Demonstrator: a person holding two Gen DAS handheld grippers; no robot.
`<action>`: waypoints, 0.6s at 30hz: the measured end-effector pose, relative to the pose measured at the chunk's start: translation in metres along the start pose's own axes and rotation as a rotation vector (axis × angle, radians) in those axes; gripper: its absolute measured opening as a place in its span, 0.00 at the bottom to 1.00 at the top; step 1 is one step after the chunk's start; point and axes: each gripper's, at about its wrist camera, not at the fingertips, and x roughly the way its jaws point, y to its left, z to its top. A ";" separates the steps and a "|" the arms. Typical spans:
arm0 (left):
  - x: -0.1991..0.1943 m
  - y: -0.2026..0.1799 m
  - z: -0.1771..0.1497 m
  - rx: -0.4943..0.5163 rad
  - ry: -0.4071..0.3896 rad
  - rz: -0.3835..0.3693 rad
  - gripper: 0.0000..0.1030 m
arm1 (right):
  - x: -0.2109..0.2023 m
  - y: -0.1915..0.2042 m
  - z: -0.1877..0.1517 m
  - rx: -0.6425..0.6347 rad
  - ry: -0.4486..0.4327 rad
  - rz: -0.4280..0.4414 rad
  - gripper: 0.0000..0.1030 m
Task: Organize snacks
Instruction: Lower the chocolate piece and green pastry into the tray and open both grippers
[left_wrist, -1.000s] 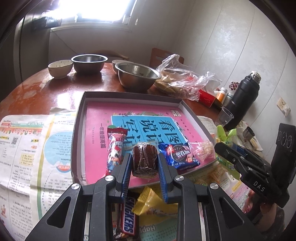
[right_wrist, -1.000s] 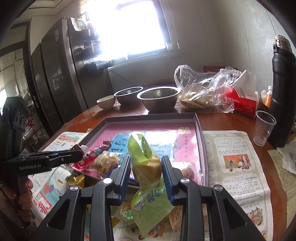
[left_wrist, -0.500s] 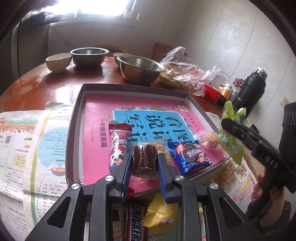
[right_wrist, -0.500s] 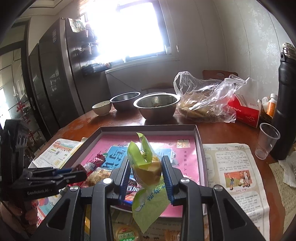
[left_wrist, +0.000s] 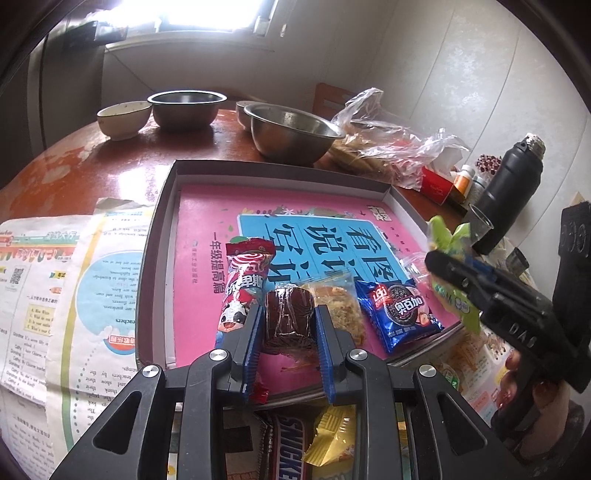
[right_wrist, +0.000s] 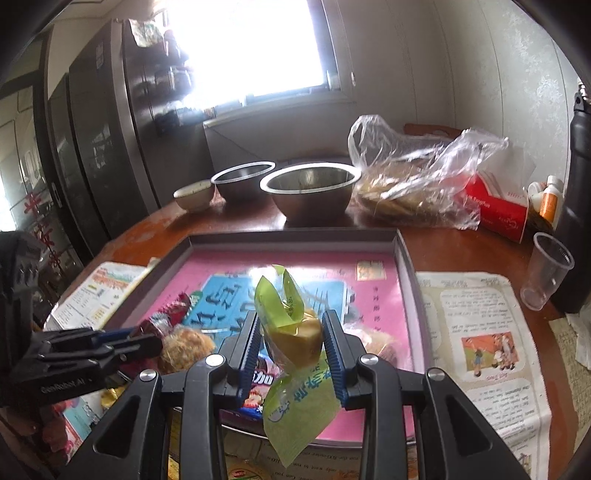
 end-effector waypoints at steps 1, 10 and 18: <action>0.000 0.000 0.000 0.000 -0.002 0.003 0.27 | 0.002 0.001 -0.002 -0.003 0.007 -0.005 0.33; 0.001 0.003 0.001 -0.008 -0.014 0.013 0.28 | 0.014 -0.005 -0.011 0.024 0.057 -0.048 0.33; 0.002 0.003 0.001 -0.011 -0.019 0.015 0.29 | 0.016 -0.004 -0.016 0.046 0.066 -0.029 0.34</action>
